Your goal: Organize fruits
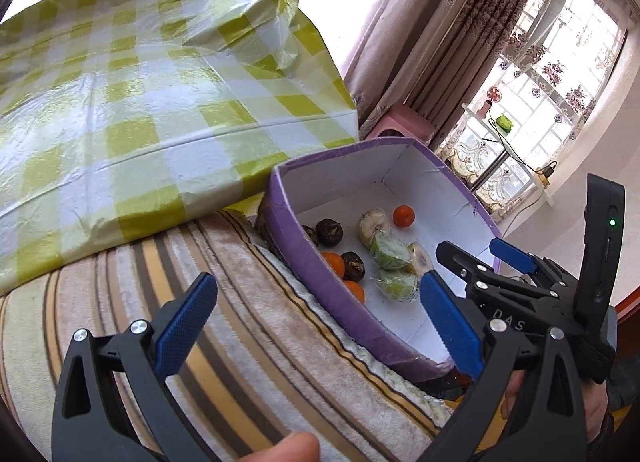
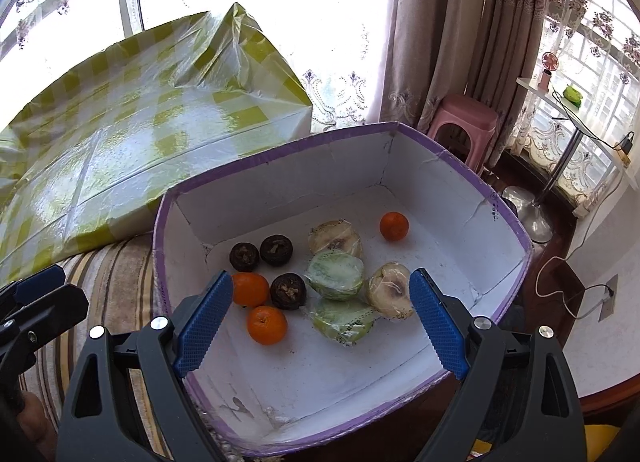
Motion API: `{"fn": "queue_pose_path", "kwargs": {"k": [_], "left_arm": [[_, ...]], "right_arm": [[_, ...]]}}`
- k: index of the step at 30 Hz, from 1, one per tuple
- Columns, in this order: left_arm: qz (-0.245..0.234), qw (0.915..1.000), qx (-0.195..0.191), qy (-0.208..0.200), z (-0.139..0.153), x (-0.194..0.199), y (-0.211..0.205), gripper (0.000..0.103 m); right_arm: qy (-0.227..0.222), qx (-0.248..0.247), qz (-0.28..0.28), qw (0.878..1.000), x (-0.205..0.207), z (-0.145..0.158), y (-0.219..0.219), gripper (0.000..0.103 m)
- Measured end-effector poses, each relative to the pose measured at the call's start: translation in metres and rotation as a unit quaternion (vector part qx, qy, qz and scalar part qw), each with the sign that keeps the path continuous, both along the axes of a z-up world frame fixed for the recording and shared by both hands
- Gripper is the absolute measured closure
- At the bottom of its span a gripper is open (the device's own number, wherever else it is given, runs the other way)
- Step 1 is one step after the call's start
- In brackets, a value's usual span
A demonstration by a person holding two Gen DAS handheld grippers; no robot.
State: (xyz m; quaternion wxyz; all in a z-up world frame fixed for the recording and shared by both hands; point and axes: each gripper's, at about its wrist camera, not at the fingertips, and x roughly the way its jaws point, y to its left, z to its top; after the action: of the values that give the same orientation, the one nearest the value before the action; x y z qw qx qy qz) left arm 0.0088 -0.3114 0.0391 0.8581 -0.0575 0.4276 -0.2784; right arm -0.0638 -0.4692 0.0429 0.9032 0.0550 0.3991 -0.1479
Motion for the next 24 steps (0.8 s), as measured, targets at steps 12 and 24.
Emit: {"fn": "queue_pose_path", "kwargs": {"k": [12, 24], "left_arm": [[0.279, 0.9537, 0.108, 0.026, -0.015, -0.009, 0.245, 0.002], [0.286, 0.9501, 0.119, 0.034, -0.037, -0.012, 0.295, 0.002]], "right_arm": [[0.042, 0.043, 0.230, 0.971, 0.073, -0.022, 0.223, 0.016], [0.071, 0.031, 0.260, 0.963, 0.109, -0.053, 0.289, 0.015]]}}
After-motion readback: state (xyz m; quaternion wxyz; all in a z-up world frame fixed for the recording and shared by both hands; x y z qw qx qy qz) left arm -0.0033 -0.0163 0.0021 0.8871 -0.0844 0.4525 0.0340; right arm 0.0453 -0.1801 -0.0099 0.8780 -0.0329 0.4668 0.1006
